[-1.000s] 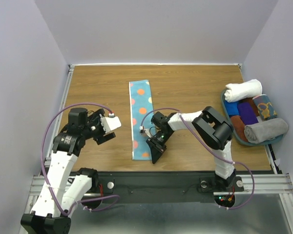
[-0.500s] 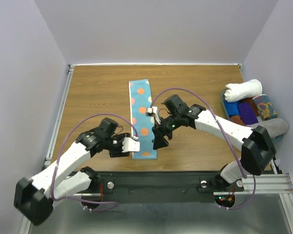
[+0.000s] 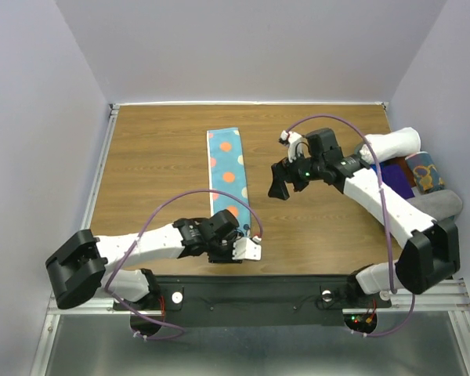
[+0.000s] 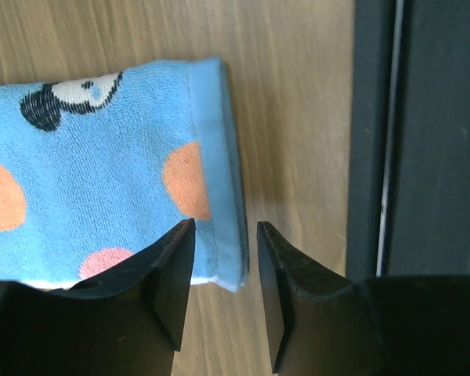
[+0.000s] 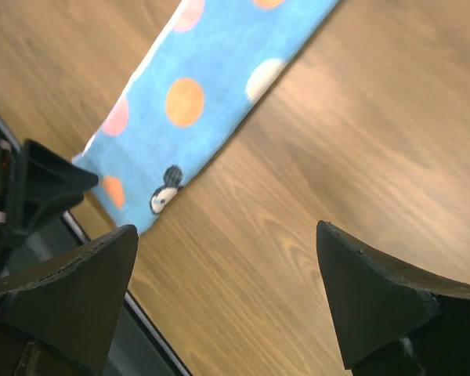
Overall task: Roll the towels
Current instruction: Fold the towel
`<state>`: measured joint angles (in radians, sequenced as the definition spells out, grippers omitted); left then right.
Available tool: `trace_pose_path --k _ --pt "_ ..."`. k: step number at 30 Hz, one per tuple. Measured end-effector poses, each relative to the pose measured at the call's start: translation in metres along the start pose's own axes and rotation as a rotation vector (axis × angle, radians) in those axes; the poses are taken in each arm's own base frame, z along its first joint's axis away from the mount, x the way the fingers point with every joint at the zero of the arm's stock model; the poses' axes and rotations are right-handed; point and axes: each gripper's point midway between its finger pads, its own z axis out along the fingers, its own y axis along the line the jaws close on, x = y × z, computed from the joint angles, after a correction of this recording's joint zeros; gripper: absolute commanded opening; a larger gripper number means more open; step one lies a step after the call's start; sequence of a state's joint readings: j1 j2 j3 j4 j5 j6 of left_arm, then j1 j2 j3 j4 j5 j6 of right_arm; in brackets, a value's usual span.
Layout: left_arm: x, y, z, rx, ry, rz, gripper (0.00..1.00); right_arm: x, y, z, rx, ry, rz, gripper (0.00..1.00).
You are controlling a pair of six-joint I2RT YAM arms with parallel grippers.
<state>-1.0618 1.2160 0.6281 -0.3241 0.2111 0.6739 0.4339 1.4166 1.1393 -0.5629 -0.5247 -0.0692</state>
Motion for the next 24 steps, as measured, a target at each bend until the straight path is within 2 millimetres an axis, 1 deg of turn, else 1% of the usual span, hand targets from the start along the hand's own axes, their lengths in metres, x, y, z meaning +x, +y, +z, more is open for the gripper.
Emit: trace_pose_path --k 2,3,6,7,10,13,18,24 --pt "0.001 0.002 0.007 -0.008 0.011 -0.010 0.44 -0.011 0.000 -0.011 0.037 -0.043 -0.010 1.00" --pt "0.002 0.003 0.009 -0.007 0.018 -0.012 0.42 -0.022 0.000 -0.018 0.058 -0.076 -0.018 1.00" --pt "0.006 0.002 0.017 0.000 0.039 -0.017 0.36 -0.037 -0.001 -0.026 0.078 -0.126 -0.032 1.00" --pt "0.008 0.001 0.020 0.005 0.050 -0.017 0.36 -0.041 -0.002 -0.028 0.085 -0.139 -0.037 1.00" --pt "0.009 0.001 0.023 0.010 0.057 -0.004 0.36 -0.041 -0.006 -0.029 0.105 -0.142 -0.034 1.00" --pt "0.009 0.001 0.023 0.011 0.056 0.007 0.31 -0.042 -0.007 -0.029 0.107 -0.144 -0.035 1.00" --pt "0.009 0.001 0.025 0.022 0.065 0.016 0.33 -0.040 -0.008 -0.028 0.109 -0.142 -0.034 1.00" --pt "0.006 0.003 0.029 0.063 0.110 0.015 0.25 -0.039 -0.010 -0.029 0.113 -0.141 -0.037 1.00"
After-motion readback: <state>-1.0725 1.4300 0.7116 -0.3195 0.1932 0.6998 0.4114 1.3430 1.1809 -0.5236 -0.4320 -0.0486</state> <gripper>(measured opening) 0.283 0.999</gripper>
